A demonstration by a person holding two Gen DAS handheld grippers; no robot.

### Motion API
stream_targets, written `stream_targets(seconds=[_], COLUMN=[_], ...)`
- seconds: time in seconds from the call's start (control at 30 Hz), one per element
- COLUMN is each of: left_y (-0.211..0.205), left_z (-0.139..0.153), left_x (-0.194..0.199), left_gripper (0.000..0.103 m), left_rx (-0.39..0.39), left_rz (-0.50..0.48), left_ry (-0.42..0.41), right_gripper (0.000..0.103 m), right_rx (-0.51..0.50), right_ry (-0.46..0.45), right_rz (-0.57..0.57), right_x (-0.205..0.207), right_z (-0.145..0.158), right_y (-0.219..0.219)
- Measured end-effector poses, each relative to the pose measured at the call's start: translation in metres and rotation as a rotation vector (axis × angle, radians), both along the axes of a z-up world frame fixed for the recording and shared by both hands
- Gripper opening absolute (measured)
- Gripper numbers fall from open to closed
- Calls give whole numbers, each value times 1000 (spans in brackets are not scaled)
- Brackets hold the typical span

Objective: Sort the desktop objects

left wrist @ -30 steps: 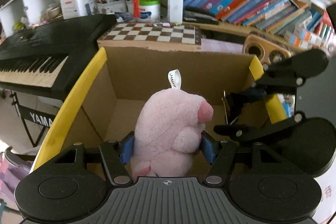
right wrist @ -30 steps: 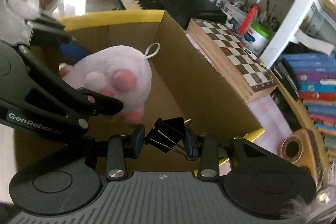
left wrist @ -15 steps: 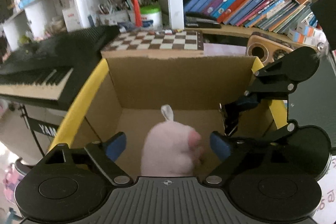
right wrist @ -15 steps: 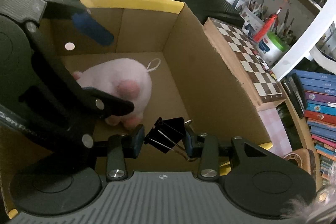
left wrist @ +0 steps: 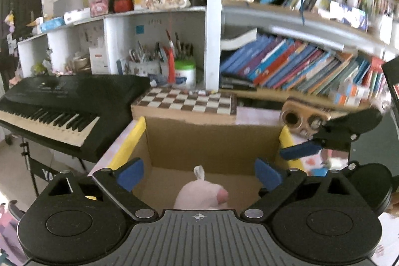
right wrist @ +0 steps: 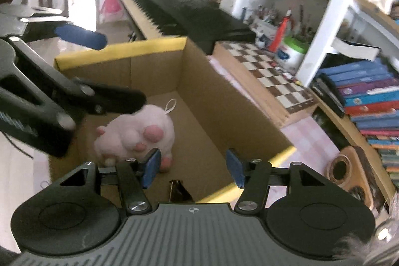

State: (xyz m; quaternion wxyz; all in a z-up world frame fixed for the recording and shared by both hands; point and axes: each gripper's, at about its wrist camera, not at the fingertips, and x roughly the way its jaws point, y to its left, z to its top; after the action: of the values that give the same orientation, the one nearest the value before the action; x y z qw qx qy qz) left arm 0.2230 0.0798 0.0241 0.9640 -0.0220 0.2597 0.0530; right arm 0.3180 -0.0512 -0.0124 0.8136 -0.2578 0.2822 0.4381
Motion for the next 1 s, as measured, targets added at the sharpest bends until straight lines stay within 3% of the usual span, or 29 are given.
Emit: stream_targets(seconds=[0.57, 1.0], left_y=[-3, 4], left_z=[22, 10], left_x=[-70, -134], left_gripper=[99, 99], left_rx=[-46, -72], left_rz=[-53, -23], left_ry=[-114, -88], right_gripper=[57, 57], right_rx=[184, 262], right_ry=[-51, -33], right_rz=[-287, -532], right_x=[-66, -138], right_z=[44, 38], right_y=[-62, -82])
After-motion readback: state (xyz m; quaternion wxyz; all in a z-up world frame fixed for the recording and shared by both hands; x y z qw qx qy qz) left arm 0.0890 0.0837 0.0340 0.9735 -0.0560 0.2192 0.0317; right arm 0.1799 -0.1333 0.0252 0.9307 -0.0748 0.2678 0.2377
